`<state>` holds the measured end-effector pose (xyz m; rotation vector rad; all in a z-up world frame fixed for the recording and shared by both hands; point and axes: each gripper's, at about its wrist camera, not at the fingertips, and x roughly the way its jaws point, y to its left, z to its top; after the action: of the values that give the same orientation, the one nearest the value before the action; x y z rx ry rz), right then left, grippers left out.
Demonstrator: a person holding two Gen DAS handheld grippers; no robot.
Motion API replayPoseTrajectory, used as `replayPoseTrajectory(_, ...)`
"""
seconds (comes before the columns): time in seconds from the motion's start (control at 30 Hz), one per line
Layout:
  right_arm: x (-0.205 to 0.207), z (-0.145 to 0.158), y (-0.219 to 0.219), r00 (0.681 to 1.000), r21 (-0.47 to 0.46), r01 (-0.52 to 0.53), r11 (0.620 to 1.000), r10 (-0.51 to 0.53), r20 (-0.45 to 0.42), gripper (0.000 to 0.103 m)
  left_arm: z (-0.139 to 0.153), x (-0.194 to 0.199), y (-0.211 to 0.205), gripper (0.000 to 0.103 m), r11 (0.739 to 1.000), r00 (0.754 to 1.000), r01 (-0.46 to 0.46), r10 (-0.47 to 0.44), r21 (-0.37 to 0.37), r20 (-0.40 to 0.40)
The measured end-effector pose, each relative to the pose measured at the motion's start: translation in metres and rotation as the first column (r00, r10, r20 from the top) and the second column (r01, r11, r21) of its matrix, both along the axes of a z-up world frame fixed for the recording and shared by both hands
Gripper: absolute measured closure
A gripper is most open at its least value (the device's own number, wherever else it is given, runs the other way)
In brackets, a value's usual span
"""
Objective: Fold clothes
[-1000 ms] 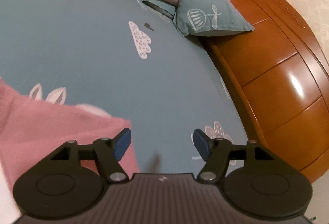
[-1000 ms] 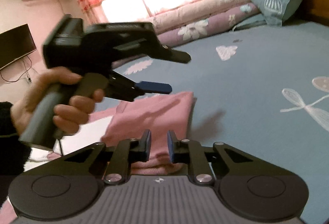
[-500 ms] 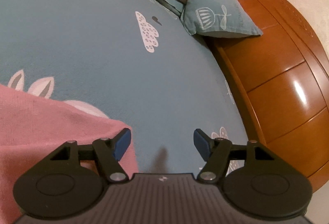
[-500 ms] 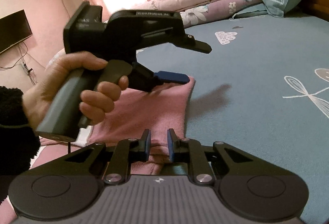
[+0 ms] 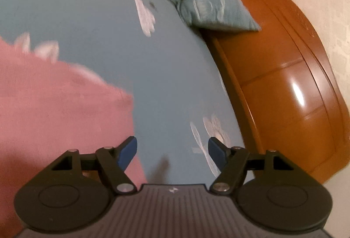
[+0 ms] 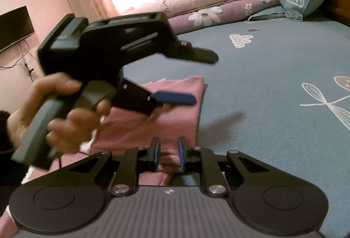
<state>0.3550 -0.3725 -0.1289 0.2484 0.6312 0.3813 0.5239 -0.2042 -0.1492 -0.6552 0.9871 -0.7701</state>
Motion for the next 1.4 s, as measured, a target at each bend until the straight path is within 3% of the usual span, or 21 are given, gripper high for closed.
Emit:
replayPoseTrajectory(0.17,0.002,-0.001,-0.001,1.0,0.007,-0.003,1.0,0.003,-0.003,0.082,0.003,0.007,0.01,0.032,0.998,0.998,-0.057,0.057,-0.037,-0.013)
replayPoseTrajectory(0.33,0.001,0.0,-0.001,1.0,0.003,-0.002,1.0,0.002,-0.003,0.082,0.006,-0.021,0.023,0.03,0.998,0.999,0.047,-0.048,-0.029,-0.02)
replayPoseTrajectory(0.43,0.002,0.0,0.0,1.0,0.0,-0.002,1.0,0.002,-0.003,0.082,0.002,-0.034,0.041,0.03,0.998,0.998,0.057,-0.057,-0.01,-0.034)
replayPoseTrajectory(0.73,0.002,0.0,0.001,1.0,-0.001,0.0,1.0,-0.001,-0.007,0.082,0.0,-0.065,0.157,0.026,0.992,0.991,-0.118,0.114,-0.047,-0.071)
replayPoseTrajectory(0.87,0.001,0.0,0.002,1.0,-0.005,0.001,1.0,-0.001,-0.004,0.082,-0.003,-0.079,0.219,0.026,0.967,0.969,-0.239,0.232,-0.085,-0.085)
replayPoseTrajectory(0.97,0.001,0.0,0.003,1.0,-0.008,0.003,1.0,-0.003,-0.004,0.082,-0.002,-0.09,0.248,0.026,0.943,0.941,-0.329,0.324,-0.044,-0.096)
replayPoseTrajectory(1.03,0.002,0.0,0.003,1.0,-0.012,0.004,1.0,-0.004,-0.003,0.081,-0.002,-0.093,0.258,0.026,0.933,0.93,-0.356,0.348,-0.056,-0.116)
replayPoseTrajectory(1.1,0.002,0.0,0.004,1.0,-0.014,0.005,1.0,-0.005,-0.003,0.081,0.005,-0.089,0.249,0.024,0.936,0.933,-0.35,0.345,-0.036,-0.104)
replayPoseTrajectory(1.3,0.002,0.0,0.004,1.0,-0.021,0.004,1.0,-0.004,-0.002,0.081,0.025,-0.062,0.167,0.024,0.98,0.982,-0.189,0.189,-0.067,-0.015)
replayPoseTrajectory(1.4,0.002,0.0,0.003,1.0,-0.018,0.002,1.0,-0.002,-0.004,0.081,0.018,-0.051,0.127,0.024,0.992,0.994,-0.109,0.107,-0.064,-0.034)
